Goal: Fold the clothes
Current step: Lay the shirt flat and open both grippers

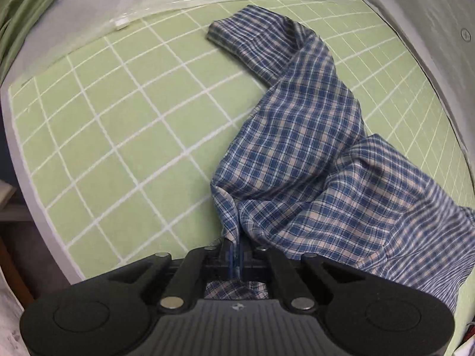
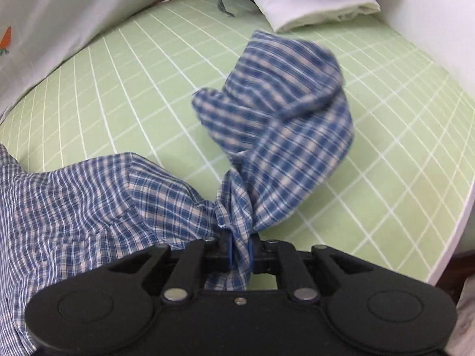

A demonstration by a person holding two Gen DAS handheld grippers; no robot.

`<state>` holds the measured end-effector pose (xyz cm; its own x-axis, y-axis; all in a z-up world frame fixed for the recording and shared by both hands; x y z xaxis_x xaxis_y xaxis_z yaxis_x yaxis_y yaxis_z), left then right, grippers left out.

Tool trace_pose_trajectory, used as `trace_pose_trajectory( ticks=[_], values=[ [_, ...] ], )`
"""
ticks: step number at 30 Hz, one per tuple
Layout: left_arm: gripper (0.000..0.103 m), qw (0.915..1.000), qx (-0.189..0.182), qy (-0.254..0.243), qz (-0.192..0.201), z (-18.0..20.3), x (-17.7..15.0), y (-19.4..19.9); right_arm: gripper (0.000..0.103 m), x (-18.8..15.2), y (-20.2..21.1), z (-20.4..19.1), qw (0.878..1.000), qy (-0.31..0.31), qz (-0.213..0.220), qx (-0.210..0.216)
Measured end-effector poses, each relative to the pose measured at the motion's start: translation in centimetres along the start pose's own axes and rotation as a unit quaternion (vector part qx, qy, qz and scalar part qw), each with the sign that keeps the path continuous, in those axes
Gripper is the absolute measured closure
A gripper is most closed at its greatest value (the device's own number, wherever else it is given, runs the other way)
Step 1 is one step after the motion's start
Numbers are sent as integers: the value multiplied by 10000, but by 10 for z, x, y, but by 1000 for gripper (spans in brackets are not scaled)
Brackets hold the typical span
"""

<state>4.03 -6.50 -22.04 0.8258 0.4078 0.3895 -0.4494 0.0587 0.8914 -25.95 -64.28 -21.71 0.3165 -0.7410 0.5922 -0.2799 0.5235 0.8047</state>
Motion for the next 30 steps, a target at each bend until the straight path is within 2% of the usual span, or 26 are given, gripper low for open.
trace_pose_trajectory(
  ticks=[1,2,3,6,7,8,9,11,13,16,18,21,25,28,30],
  values=[
    [84,9999,-63,-46,147,3,8,6,82,4,7,0,9999,65,87,-15],
    [79,9991,-103,-220,344,12,15,13,73,12,13,-1,9996,151,216,-44],
    [69,9976,-137,-411,548,22,23,20,69,22,19,-4,9992,201,343,-19],
    [45,9886,-278,-969,1117,52,43,42,46,51,36,-16,9972,178,680,255],
    [35,9845,-384,-1136,1280,65,50,49,35,59,42,-21,9964,134,757,366],
    [31,9815,-490,-1228,1384,75,54,54,29,66,47,-27,9954,127,829,460],
    [26,9785,-595,-1306,1478,84,58,59,27,70,51,-32,9949,164,879,472],
    [24,9738,-747,-1484,1555,102,59,60,18,74,56,-39,9946,254,933,388],
    [23,9696,-849,-1683,1563,118,55,59,18,74,58,-44,9948,327,930,242],
    [23,9663,-920,-1926,1437,135,46,52,18,80,70,-54,9920,507,1148,149],
    [23,9627,-1037,-2112,1338,146,38,45,18,93,84,-62,9876,505,1476,193],
    [23,9559,-1219,-2395,1188,163,27,36,7,108,88,-73,9833,291,1705,563],
    [14,9447,-1459,-2768,985,185,12,24,9,97,59,-97,9877,457,1181,921],
    [14,9347,-1637,-3042,831,202,0,14,8,82,37,-125,9805,1084,1124,1197],
    [14,9274,-1754,-3223,728,213,-7,8,8,68,16,-144,9757,1465,882,1369]
  ],
)
Point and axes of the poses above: each gripper's, at about its wrist camera, not at the fingertips, and y roughly against the way its jaws point, z to its right, x to its top, the point moved 10 cm from there along -y, roughly the way its jaws point, and after that the axes turned 13 degrees about z, right-handed, at the moved point
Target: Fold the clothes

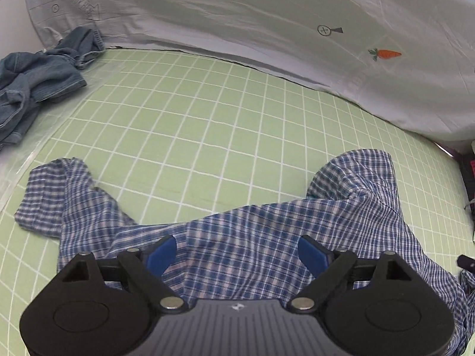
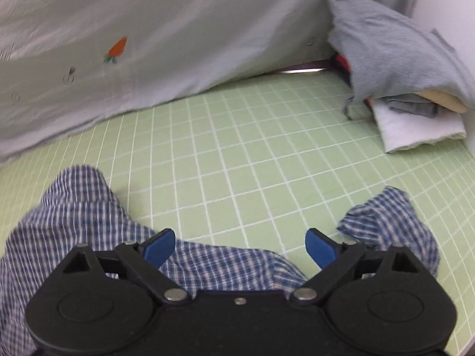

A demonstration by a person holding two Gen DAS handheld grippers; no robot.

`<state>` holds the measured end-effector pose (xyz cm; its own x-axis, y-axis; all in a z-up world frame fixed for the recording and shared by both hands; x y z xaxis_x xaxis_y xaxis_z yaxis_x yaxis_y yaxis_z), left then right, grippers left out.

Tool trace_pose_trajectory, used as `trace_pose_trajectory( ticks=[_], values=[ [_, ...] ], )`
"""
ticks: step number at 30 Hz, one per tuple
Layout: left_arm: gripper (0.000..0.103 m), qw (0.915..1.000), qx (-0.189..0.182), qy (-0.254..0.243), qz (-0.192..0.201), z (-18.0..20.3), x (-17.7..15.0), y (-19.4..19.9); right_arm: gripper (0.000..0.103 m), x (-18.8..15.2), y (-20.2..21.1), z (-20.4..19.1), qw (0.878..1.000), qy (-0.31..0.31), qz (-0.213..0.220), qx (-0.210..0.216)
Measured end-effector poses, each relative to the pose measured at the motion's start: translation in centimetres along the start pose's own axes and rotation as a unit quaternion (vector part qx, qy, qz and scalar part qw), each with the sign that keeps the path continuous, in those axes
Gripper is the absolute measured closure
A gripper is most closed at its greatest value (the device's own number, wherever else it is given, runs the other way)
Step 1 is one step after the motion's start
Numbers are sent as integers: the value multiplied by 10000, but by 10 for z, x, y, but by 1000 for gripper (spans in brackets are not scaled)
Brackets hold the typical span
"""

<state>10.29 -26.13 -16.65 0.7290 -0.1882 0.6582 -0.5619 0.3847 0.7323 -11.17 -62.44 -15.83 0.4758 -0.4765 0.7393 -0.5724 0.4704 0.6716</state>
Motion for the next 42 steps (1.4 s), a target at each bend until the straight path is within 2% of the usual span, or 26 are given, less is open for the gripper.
trace_pose_trajectory(
  ticks=[4,10,11,13,14,15,16,17,18,19,21,25,29,31,32,33,34,35,36,39,40,42],
  values=[
    [10,9990,-342,-286,-47,21,2,-21,8,-18,-37,-34,9976,432,-262,468],
    [11,9958,-653,-217,-598,38,-13,-64,8,-25,-69,-86,9878,552,-531,1352],
    [17,9955,-650,-208,-653,39,-15,-69,8,-26,-73,-94,9855,667,-572,1449],
    [48,9951,-637,-228,-725,41,-16,-75,15,-26,-75,-106,9817,988,-539,1537],
    [57,9949,-640,-252,-739,42,-15,-77,21,-25,-74,-111,9797,1156,-471,1567],
    [82,9947,-642,-275,-753,42,-14,-78,41,-24,-74,-117,9774,1323,-403,1597],
    [100,9945,-644,-299,-767,43,-13,-80,79,-21,-73,-121,9749,1450,-371,1648],
    [99,9947,-641,-307,-738,43,-7,-80,94,-17,-71,-124,9734,1499,-354,1694],
    [101,9952,-646,-306,-662,43,2,-80,95,-12,-70,-125,9726,1518,-334,1729],
    [102,9958,-659,-297,-555,43,15,-79,99,-4,-69,-128,9716,1548,-264,1769],
    [103,9967,-700,-273,-298,45,45,-81,100,17,-68,-134,9692,1620,-68,1853],
    [103,9957,-702,-235,549,56,131,-97,100,82,-80,-152,9681,1615,512,1848],
    [103,9880,-492,-161,1454,67,221,-116,100,159,-110,-177,9702,1233,1209,1700],
    [101,9875,-439,-229,1494,70,237,-125,100,193,-123,-186,9693,1124,1622,1468],
    [96,9875,-417,-265,1497,71,244,-130,100,198,-130,-185,9712,1126,1656,1292],
    [75,9897,-356,-285,1357,67,234,-134,99,199,-137,-181,9741,1139,1608,1113],
    [54,9920,-288,-301,1190,61,221,-139,86,200,-144,-177,9766,1151,1559,935],
    [48,9940,-221,-318,1023,56,208,-143,58,201,-151,-173,9788,1163,1510,756],
    [45,9957,-153,-334,856,50,195,-148,49,196,-154,-166,9814,1127,1434,605],
    [44,9984,135,-252,482,28,152,-146,40,166,-149,-139,9876,1016,1130,394],
    [44,9987,242,-142,430,18,138,-139,33,153,-144,-128,9896,997,999,290],
    [42,9984,390,80,398,3,113,-120,31,126,-124,-108,9922,900,861,61]
  ],
)
Point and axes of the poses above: each gripper's, at about its wrist camera, not at the fingertips, and y roughly against the way its jaws point, z to its right, x to its top, the point moved 10 cm from there along -y, roughly the way its jaws point, and after that the axes turned 13 degrees about z, right-handed, at the moved point
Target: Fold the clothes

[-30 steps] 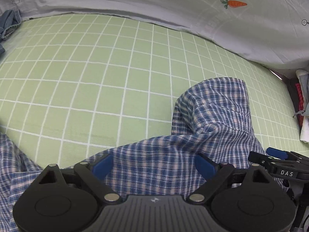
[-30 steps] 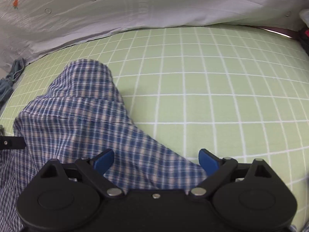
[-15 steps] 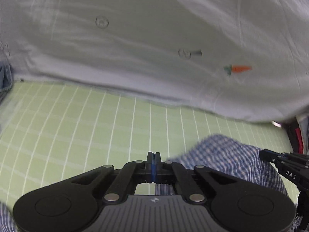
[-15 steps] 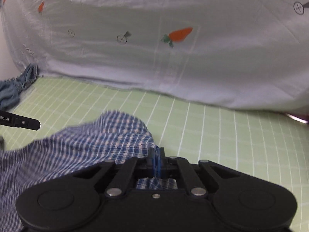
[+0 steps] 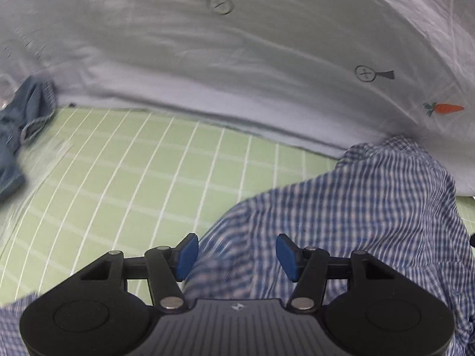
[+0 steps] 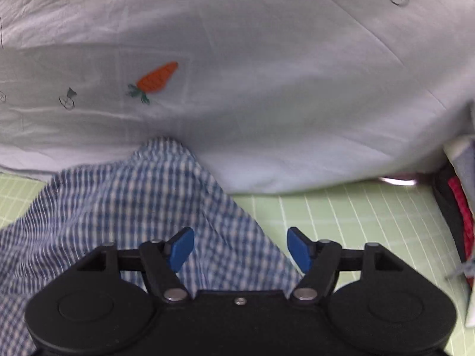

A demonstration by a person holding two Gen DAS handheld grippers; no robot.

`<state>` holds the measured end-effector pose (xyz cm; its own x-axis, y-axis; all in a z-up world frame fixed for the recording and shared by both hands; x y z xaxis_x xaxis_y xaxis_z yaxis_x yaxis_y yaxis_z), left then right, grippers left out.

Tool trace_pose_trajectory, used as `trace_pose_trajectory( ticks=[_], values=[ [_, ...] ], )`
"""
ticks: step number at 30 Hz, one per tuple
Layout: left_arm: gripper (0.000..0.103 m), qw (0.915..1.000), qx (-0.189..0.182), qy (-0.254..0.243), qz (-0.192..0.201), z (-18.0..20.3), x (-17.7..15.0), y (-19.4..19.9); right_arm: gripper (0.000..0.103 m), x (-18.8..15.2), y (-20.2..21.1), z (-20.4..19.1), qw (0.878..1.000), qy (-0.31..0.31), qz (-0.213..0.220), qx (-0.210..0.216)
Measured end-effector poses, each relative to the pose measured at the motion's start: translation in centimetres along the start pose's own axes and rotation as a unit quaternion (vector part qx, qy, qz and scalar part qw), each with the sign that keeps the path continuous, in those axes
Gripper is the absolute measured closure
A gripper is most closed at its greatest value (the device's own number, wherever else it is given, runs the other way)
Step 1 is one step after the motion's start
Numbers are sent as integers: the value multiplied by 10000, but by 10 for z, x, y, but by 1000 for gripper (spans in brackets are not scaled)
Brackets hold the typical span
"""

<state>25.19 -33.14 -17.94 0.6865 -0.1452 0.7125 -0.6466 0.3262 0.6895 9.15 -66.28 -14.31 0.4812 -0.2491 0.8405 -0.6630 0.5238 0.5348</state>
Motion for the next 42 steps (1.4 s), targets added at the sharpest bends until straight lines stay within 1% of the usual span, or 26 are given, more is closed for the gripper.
trace_pose_trajectory(
  ticks=[1,2,4,6,8,11,12,14,16,18,21,22,23,24,25,26,27,28,29,30,31,32,35,39,40,42],
  values=[
    [36,9999,34,113,28,-7,-9,13,28,-13,15,7,9999,-71,-84,-98],
    [33,9996,70,261,74,-18,-19,33,25,-27,31,13,9996,-161,-160,-178],
    [25,9988,94,456,141,-35,-37,65,24,-53,65,28,9985,-357,-281,-316],
    [24,9984,143,556,2,-49,-61,92,22,-78,100,41,9971,-504,-380,-418],
    [24,9976,261,586,-253,-60,-90,110,21,-101,132,49,9960,-582,-471,-495],
    [24,9949,474,585,-672,-75,-136,137,20,-135,161,37,9935,-753,-752,-415],
    [24,9941,519,614,-729,-78,-146,145,20,-145,170,31,9930,-786,-822,-332],
    [24,9925,597,685,-813,-85,-165,159,20,-161,182,19,9921,-853,-911,-122],
    [24,9902,543,843,-975,-92,-186,169,20,-173,187,9,9911,-926,-951,66],
    [24,9882,647,838,-1107,-97,-203,176,20,-182,189,3,9904,-922,-1024,69],
    [24,9873,561,873,-1202,-96,-220,183,21,-185,188,2,9909,-883,-1020,40],
    [24,9873,511,879,-1222,-94,-225,185,24,-186,189,2,9903,-940,-1019,62],
    [25,9879,487,863,-1196,-91,-228,186,37,-185,190,2,9894,-1029,-1020,120],
    [28,9884,525,814,-1172,-89,-232,188,48,-185,191,1,9885,-1095,-1023,200],
    [36,9888,574,760,-1149,-87,-235,189,68,-184,193,1,9877,-1143,-1027,281],
    [41,9892,623,705,-1125,-86,-237,190,84,-182,196,0,9886,-1085,-997,310],
    [51,9903,673,584,-1070,-84,-239,191,91,-179,198,0,9903,-967,-948,311],
    [67,9911,702,478,-1025,-82,-240,193,100,-175,202,-1,9918,-863,-880,350],
    [78,9918,727,377,-983,-80,-241,195,100,-170,207,0,9927,-812,-799,402],
    [102,9923,657,366,-985,-78,-243,195,101,-166,212,0,9930,-811,-729,444],
    [102,9927,543,470,-967,-77,-244,196,101,-162,218,2,9931,-838,-668,472],
    [102,9927,537,525,-947,-80,-243,202,101,-158,224,3,9931,-873,-608,492],
    [102,9922,582,655,-887,-92,-238,221,102,-145,246,8,9927,-965,-458,558],
    [102,9912,641,828,-807,-108,-232,246,102,-124,297,12,9897,-1204,-287,724],
    [102,9909,656,872,-787,-112,-231,253,102,-122,309,13,9874,-1336,-296,789],
    [102,9902,685,958,-747,-121,-227,265,102,-133,321,13,9832,-1482,-539,916]
  ],
)
Point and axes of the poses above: each gripper's, at about its wrist camera, not at the fingertips, and y roughly against the way its jaws point, z to its right, x to its top, the point moved 10 cm from there along -y, roughly the way its jaws point, and after that the axes turned 13 degrees about z, right-handed, at the moved point
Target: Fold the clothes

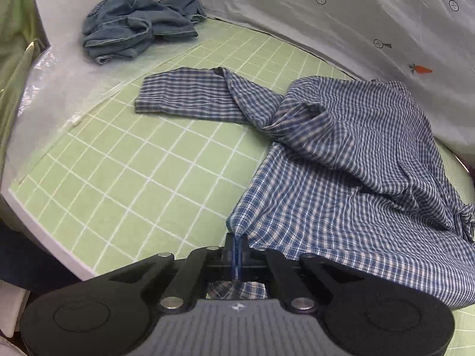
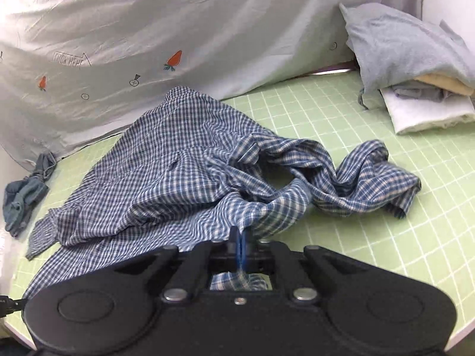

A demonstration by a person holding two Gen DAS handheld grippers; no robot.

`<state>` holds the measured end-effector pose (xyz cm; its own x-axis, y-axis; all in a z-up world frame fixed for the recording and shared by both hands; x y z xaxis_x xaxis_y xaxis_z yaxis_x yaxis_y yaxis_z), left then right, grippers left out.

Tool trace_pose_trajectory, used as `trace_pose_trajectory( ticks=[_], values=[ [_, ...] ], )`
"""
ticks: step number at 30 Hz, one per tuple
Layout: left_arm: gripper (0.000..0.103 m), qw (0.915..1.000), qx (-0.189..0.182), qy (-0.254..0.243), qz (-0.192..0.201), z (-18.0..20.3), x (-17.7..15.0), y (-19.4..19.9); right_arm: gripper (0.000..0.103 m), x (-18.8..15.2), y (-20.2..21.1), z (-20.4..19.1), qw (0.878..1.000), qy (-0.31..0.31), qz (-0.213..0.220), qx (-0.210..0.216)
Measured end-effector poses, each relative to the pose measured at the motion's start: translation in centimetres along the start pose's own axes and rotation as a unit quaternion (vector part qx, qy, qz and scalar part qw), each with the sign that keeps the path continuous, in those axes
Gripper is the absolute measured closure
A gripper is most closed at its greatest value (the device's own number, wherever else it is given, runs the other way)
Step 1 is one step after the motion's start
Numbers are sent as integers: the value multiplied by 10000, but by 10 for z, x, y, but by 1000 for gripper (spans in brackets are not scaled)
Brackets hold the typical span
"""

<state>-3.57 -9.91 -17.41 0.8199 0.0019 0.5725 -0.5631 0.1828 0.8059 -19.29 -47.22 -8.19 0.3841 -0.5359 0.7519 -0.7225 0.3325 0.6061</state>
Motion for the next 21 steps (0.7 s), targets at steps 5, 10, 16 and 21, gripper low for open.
trace_pose_trajectory(
  ticks=[5,10,16,21],
  values=[
    [93,9986,406,159,-292,-16,-18,-8,92,-56,-13,14,9973,65,-689,-253],
    [23,9991,127,-289,283,17,6,-1,43,-33,-12,35,9978,-388,-191,-504],
    [17,9965,-95,-824,143,75,8,-21,25,-2,-20,89,9852,-1310,290,-1062],
    [16,9932,-218,-1127,-215,115,-10,-44,25,8,-32,150,9566,-2499,477,-1425]
  ],
)
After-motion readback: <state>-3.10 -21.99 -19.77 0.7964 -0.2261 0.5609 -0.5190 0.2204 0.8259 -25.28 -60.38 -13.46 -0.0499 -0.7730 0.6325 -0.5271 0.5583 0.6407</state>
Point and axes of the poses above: each gripper's, at about its wrist camera, not at the fingertips, and y roughly against the way its jaws point, z to its right, x to its top, the point moved 10 cm from there along -y, roughly the way its jaws point, and after that the axes turned 13 degrees about z, right-handed, at the moved point
